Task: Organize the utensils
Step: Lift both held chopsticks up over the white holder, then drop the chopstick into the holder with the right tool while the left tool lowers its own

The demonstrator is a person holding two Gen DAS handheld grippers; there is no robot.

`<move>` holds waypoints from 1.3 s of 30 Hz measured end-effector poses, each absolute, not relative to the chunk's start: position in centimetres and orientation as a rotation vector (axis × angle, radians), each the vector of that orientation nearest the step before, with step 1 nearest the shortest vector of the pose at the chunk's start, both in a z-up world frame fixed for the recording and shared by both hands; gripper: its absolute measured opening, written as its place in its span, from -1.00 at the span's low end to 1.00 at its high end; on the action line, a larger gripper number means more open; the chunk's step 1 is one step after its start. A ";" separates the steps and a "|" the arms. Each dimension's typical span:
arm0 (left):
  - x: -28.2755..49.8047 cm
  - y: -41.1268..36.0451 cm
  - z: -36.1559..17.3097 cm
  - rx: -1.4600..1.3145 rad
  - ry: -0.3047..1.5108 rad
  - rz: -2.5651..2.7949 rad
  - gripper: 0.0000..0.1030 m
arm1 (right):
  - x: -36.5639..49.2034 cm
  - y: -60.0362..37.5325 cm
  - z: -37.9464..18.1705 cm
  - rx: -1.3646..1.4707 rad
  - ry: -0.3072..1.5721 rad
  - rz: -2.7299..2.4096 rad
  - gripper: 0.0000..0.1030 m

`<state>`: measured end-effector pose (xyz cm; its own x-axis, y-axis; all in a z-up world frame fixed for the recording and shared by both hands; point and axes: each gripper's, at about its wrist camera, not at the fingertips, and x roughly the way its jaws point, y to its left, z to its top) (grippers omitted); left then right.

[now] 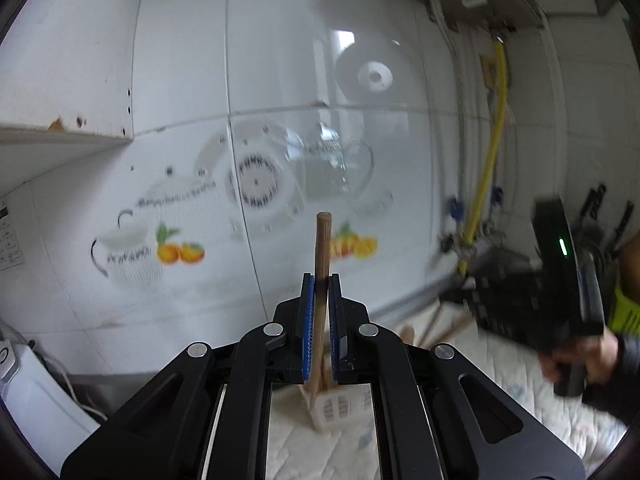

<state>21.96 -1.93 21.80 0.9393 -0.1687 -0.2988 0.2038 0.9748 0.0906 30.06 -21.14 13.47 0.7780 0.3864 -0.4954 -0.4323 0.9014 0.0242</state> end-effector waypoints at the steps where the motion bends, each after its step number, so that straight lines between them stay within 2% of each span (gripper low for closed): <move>1: 22.7 -1.9 22.2 0.109 0.284 -0.188 -0.90 | 30.0 -21.3 13.4 -0.089 0.511 0.446 -0.86; 4: 24.4 -2.2 22.2 0.078 0.276 -0.186 -0.90 | 29.5 -21.8 13.6 -0.083 0.497 0.450 -0.85; 7: 25.8 -2.3 21.6 0.058 0.277 -0.185 -0.90 | 28.3 -22.0 13.9 -0.118 0.470 0.451 -0.74; 14: 28.0 -1.6 18.1 0.011 0.328 -0.168 -0.90 | 24.8 -22.4 13.6 -0.165 0.419 0.479 -0.57; 19: 28.9 -0.9 15.8 -0.019 0.378 -0.177 -0.89 | 22.3 -22.7 12.0 -0.159 0.434 0.516 -0.53; 29: 28.8 -0.8 14.0 -0.013 0.436 -0.197 -0.82 | 18.3 -24.1 3.3 -0.164 0.598 0.492 -0.49; 34: 26.8 -0.6 14.7 -0.007 0.414 -0.195 -0.59 | 16.6 -25.0 -2.1 -0.161 0.706 0.477 -0.49; 39: 23.1 -0.1 14.3 -0.009 0.405 -0.199 -0.55 | 15.4 -25.5 -6.7 -0.144 0.792 0.466 -0.49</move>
